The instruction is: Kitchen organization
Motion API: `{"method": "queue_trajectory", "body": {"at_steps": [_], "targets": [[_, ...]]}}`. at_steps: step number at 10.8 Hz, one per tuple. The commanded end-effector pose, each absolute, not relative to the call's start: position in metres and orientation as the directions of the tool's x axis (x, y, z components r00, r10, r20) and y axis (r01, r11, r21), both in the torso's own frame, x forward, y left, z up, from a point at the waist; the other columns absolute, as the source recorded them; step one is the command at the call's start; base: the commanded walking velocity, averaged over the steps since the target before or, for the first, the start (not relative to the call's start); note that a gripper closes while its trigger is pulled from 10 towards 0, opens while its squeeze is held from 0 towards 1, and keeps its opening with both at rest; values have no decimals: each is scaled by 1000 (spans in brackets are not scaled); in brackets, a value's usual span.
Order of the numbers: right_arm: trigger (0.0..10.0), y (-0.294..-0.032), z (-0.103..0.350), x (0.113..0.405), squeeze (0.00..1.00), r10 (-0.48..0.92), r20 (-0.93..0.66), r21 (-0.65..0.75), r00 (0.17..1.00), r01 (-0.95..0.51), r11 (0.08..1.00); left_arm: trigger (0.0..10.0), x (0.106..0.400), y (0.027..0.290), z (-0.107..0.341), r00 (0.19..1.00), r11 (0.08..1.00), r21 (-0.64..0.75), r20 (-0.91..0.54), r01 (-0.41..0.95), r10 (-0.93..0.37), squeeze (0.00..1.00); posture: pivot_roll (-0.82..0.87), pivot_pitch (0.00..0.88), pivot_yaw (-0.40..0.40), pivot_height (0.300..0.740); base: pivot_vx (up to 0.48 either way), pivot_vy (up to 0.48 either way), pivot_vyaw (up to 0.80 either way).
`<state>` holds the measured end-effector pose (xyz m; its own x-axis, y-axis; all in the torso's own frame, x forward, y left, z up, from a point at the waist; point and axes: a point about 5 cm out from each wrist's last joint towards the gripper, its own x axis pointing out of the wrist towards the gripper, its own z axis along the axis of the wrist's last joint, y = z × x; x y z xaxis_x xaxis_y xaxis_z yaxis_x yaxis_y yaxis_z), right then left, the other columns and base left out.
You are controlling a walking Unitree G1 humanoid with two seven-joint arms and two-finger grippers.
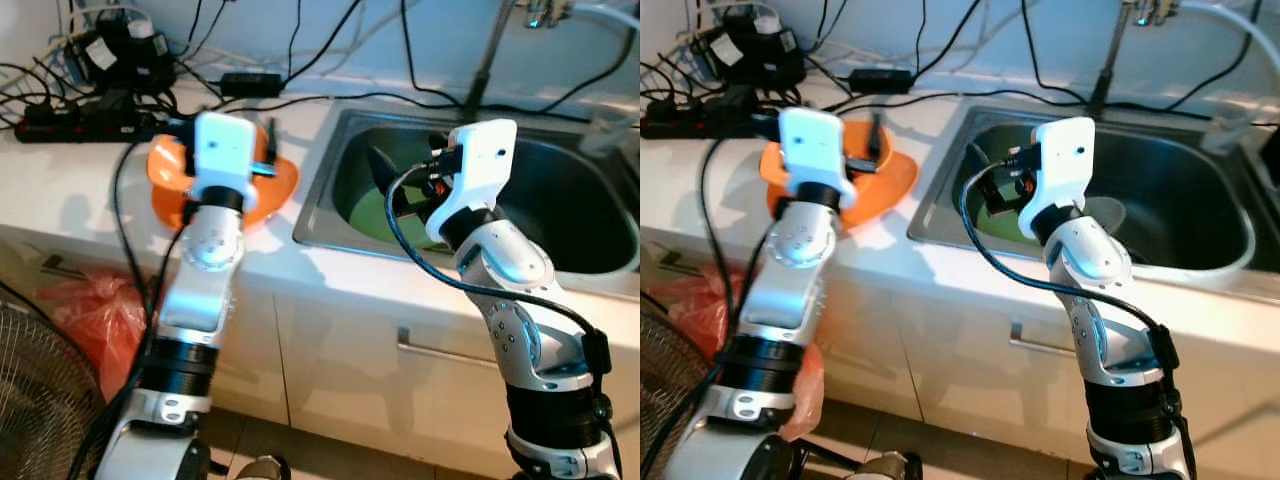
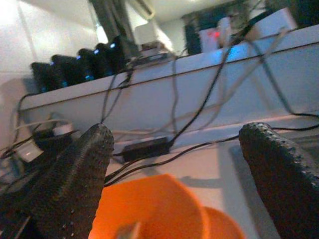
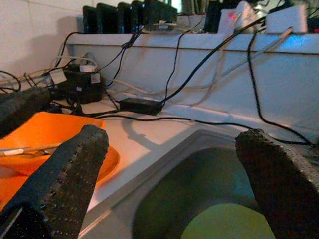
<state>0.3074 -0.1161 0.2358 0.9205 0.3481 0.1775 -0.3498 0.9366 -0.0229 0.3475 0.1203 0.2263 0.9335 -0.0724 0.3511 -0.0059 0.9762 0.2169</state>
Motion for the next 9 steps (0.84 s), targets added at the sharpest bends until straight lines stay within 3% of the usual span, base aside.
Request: {"method": "queue_trajectory", "body": {"at_steps": [1,2,4,5,9], "targets": [[10000,-118,241,309,0,337,198,-23,921,-339,941,10000,349,117,229,930,976,219,356,15,-95,0,-22,22,41,740,0,0,0],[10000,-119,241,309,0,331,198,-21,923,-333,943,10000,348,116,234,921,972,237,377,8,-99,0,-23,23,42,740,0,0,0],[10000,-119,240,309,0,331,196,-17,923,-334,942,10000,345,142,232,937,967,218,346,-134,52,0,-4,31,38,740,0,0,0],[10000,-119,240,310,0,331,195,-16,923,-335,942,10000,343,146,232,932,962,230,357,-148,58,0,-4,31,38,740,0,0,0],[10000,-115,241,313,0,340,200,-5,919,-346,938,10000,348,133,235,945,985,167,325,-35,-22,0,2,31,48,740,0,0,0]]}}
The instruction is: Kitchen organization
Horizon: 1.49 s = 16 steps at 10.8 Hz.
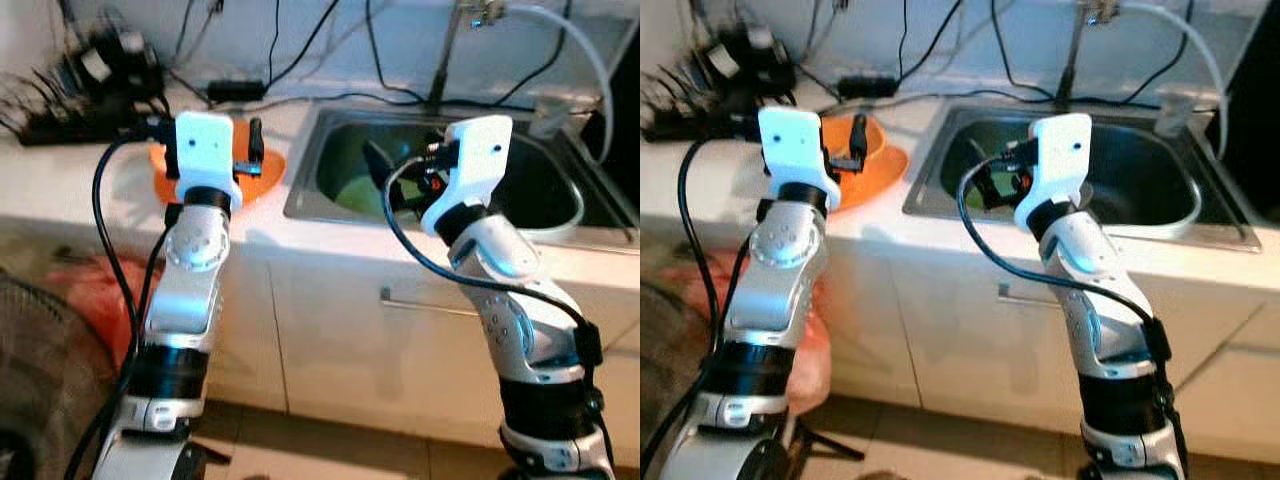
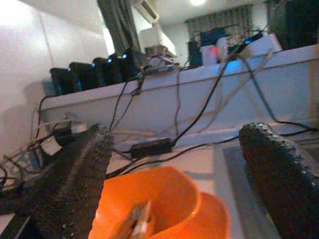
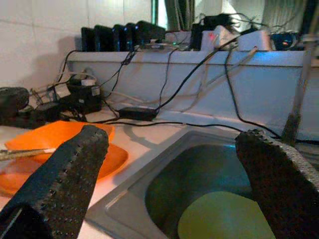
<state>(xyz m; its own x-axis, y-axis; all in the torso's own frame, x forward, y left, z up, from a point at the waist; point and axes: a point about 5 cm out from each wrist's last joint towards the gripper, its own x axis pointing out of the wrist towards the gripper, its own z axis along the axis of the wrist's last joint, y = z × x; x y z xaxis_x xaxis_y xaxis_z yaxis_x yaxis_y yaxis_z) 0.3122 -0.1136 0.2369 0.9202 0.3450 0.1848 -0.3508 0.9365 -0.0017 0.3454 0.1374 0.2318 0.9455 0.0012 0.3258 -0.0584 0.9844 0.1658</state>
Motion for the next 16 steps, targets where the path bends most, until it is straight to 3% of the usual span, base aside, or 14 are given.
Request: {"method": "queue_trajectory", "body": {"at_steps": [1,9,16], "targets": [[10000,-116,240,312,0,333,198,-6,922,-338,941,10000,348,131,233,947,986,166,321,-26,-29,0,-4,31,52,740,0,0,0],[10000,-118,237,311,0,354,169,-16,920,-357,934,10000,339,153,202,931,945,226,330,-238,155,0,-16,48,15,740,0,0,0],[10000,-123,242,308,0,369,157,-43,916,-367,929,10000,341,157,175,925,932,244,336,-269,179,0,-65,72,-25,740,0,0,0]]}}
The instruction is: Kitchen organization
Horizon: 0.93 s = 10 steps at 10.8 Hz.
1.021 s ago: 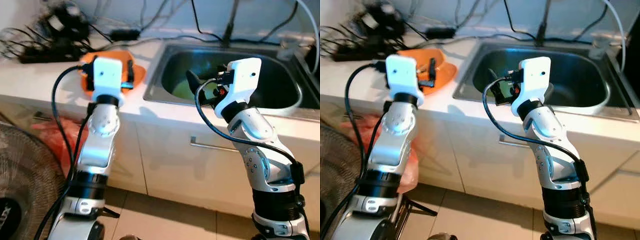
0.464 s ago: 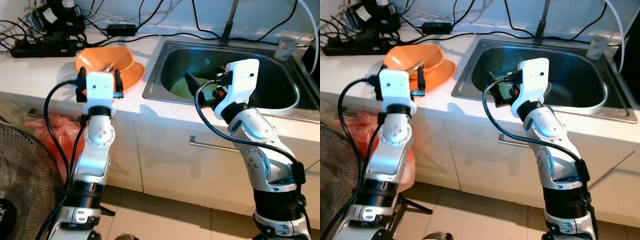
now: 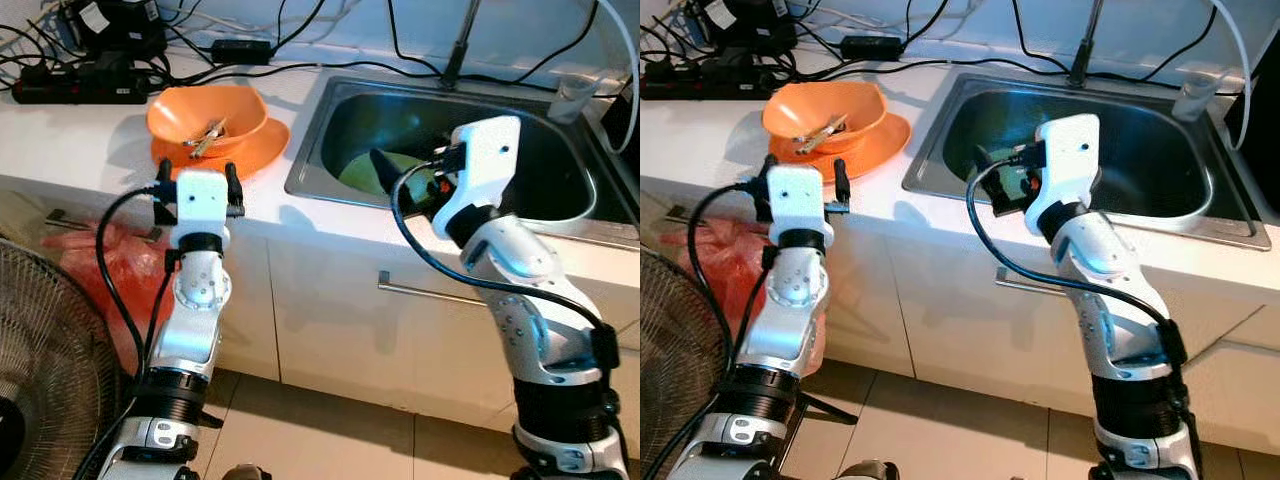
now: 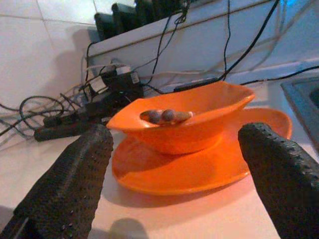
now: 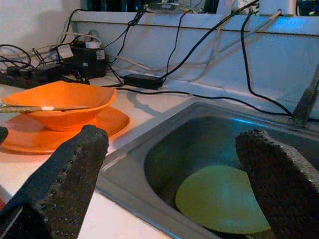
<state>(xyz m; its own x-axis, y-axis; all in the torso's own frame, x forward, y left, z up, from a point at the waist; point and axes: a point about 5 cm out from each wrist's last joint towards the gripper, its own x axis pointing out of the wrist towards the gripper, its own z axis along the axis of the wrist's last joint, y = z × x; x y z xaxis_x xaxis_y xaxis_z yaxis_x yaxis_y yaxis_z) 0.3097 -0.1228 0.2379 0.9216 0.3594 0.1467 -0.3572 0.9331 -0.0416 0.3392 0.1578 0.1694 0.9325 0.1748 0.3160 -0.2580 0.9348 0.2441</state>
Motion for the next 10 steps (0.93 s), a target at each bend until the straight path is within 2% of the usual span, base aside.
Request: {"method": "queue_trajectory", "body": {"at_steps": [1,6,10], "targets": [[10000,-124,243,308,0,366,156,-44,917,-364,930,10000,342,155,177,918,929,253,359,-269,168,0,-67,73,-25,740,0,0,0],[10000,-126,244,304,0,381,147,-53,913,-377,925,10000,354,152,171,909,923,250,374,-292,186,0,-113,80,-45,740,0,0,0],[10000,-114,240,287,0,600,86,-33,795,-600,800,10000,358,153,170,900,916,252,387,-311,200,0,-125,78,-54,740,0,0,0]]}}
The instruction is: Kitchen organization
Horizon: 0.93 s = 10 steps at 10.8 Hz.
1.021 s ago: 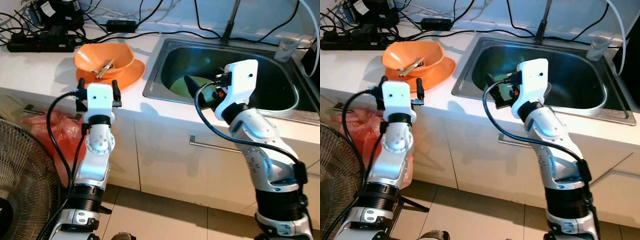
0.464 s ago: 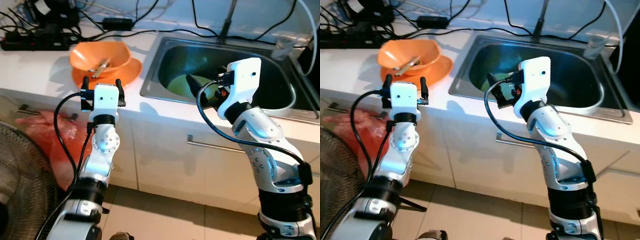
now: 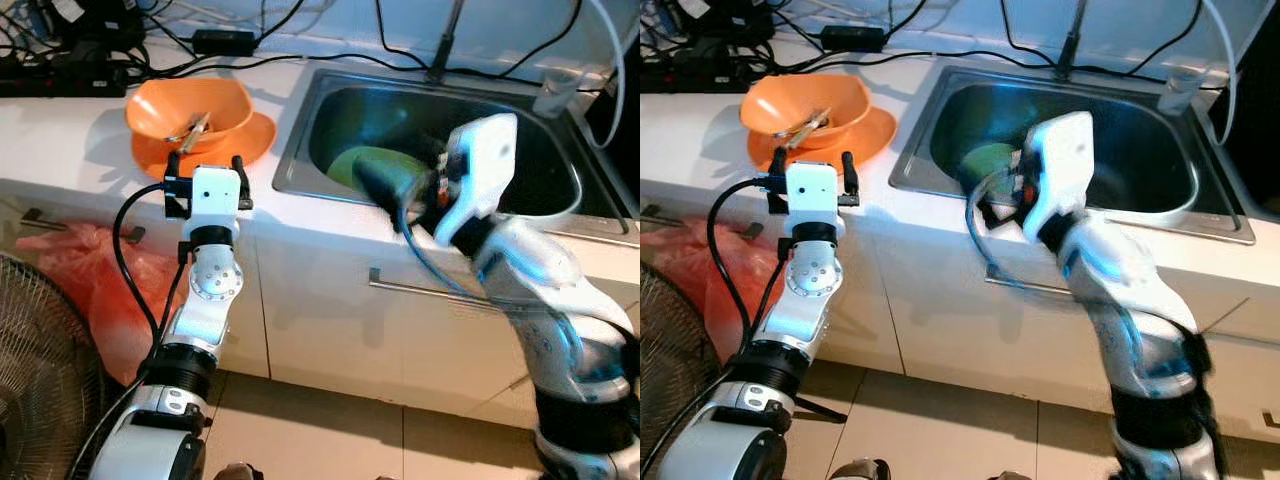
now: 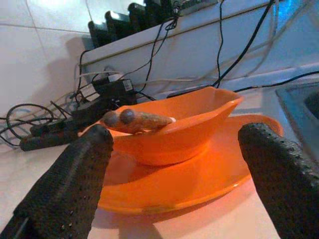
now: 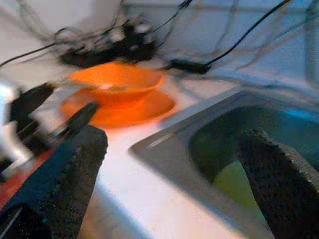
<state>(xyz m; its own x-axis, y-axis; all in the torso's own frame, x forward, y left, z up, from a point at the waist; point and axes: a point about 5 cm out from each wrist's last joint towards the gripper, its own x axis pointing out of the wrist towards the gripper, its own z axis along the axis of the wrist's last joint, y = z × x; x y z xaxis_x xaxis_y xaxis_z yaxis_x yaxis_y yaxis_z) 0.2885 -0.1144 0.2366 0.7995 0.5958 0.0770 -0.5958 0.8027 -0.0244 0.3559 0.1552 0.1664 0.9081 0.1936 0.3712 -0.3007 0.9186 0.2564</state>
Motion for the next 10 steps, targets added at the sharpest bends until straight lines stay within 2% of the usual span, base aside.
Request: {"method": "queue_trajectory", "body": {"at_steps": [1,4,10], "targets": [[10000,-111,238,282,0,643,64,-31,764,-642,766,10000,358,154,171,896,914,251,393,-319,205,0,-127,79,-57,740,0,0,0],[10000,-111,232,274,0,693,4,-32,721,-693,721,10000,359,156,170,889,909,248,403,-336,219,0,-138,84,-63,740,0,0,0],[10000,-113,229,270,0,690,-25,-29,724,-690,723,10000,369,149,179,884,920,233,426,-315,194,0,-154,96,-61,740,0,0,0]]}}
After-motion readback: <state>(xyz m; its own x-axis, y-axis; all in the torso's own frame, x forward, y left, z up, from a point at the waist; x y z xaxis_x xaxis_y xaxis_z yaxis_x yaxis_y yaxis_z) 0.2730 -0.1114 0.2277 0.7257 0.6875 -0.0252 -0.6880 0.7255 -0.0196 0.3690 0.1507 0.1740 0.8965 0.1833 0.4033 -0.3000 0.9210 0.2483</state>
